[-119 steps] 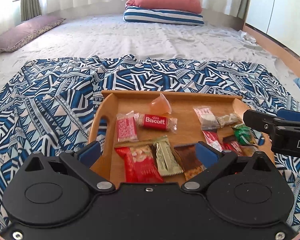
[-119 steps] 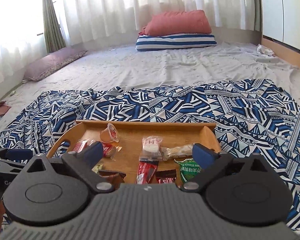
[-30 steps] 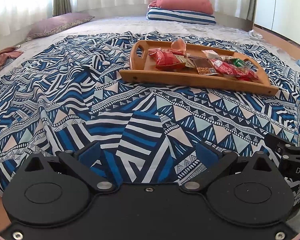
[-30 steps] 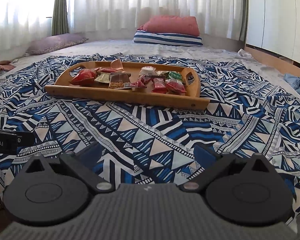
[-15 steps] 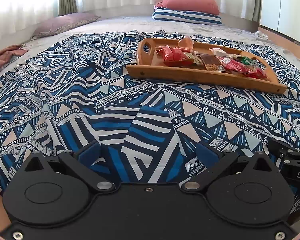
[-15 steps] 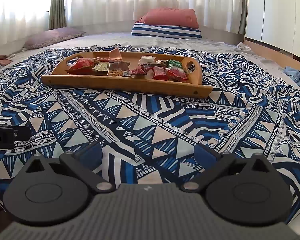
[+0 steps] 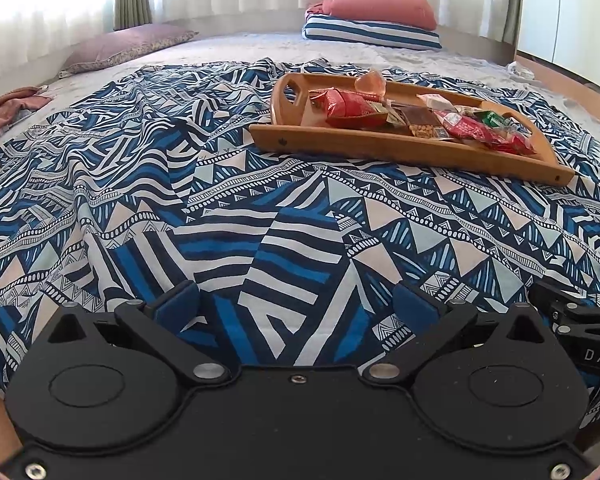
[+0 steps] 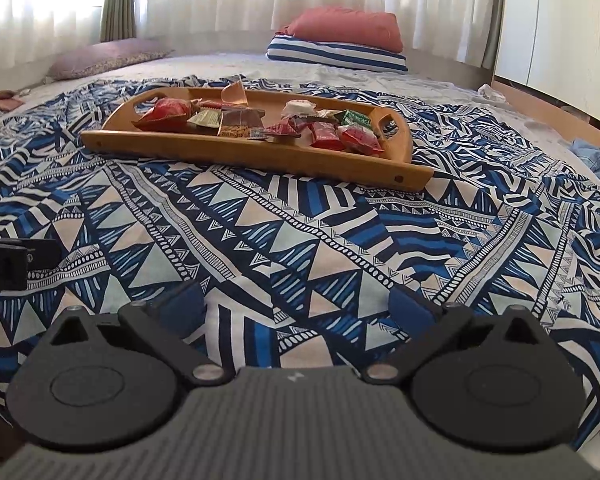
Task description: Organize snacks
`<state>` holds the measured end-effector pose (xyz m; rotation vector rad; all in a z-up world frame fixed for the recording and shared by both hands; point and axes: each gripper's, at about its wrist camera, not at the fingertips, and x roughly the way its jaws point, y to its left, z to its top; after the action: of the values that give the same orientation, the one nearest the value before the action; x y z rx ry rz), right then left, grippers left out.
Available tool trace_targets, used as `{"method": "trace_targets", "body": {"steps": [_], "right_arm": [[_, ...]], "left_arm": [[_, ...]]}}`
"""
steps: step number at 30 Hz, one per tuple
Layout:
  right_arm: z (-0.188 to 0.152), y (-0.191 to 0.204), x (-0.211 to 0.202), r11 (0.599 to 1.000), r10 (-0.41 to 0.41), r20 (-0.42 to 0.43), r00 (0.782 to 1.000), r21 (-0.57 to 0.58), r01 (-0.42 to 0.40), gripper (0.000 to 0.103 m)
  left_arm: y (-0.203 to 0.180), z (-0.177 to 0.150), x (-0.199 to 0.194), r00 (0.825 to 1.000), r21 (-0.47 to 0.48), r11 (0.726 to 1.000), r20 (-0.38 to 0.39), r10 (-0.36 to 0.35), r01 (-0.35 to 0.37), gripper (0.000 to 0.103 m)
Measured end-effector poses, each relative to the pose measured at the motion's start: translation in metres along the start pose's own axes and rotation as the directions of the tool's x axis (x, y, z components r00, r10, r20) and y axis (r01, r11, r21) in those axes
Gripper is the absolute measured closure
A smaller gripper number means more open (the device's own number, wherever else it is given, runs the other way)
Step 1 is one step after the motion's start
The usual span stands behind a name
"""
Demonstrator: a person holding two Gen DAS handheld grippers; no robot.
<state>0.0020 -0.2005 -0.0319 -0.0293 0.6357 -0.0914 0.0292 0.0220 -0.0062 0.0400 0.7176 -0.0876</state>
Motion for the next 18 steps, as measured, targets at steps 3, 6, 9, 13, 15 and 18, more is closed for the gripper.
{"method": "trace_targets", "body": {"steps": [3,6,9,13,15,18], "right_arm": [[0.0028,-0.0014,0.0022,1.0,0.009,-0.023,1.0,0.002,-0.009,0.0],[0.0031,-0.0009,0.0036,1.0,0.008,-0.029,1.0,-0.001,-0.008,0.0],[0.0017,0.002,0.0036,1.0,-0.005,-0.023,1.0,-0.015,0.005,0.0],[0.0025,0.002,0.004,1.0,-0.005,-0.029,1.0,-0.016,0.005,0.0],[0.0027,0.002,0.0037,1.0,-0.005,-0.03,1.0,-0.017,0.004,0.0],[0.0028,0.002,0.0038,1.0,-0.006,-0.029,1.0,-0.017,0.005,0.0]], "left_arm": [[-0.0007,-0.0001,0.001,1.0,0.012,1.0,-0.002,0.0,0.0,0.0],[0.0001,0.0001,0.002,1.0,0.007,1.0,-0.003,-0.004,0.004,0.0],[-0.0004,0.0002,0.0022,1.0,0.009,1.0,-0.008,-0.001,0.001,0.0],[0.0,0.0013,0.0031,1.0,0.01,1.0,-0.015,-0.002,0.003,0.0],[0.0002,0.0015,0.0034,1.0,0.009,1.0,-0.017,-0.004,0.004,0.0],[0.0006,0.0015,0.0036,1.0,0.006,1.0,-0.019,-0.005,0.006,0.0]]}}
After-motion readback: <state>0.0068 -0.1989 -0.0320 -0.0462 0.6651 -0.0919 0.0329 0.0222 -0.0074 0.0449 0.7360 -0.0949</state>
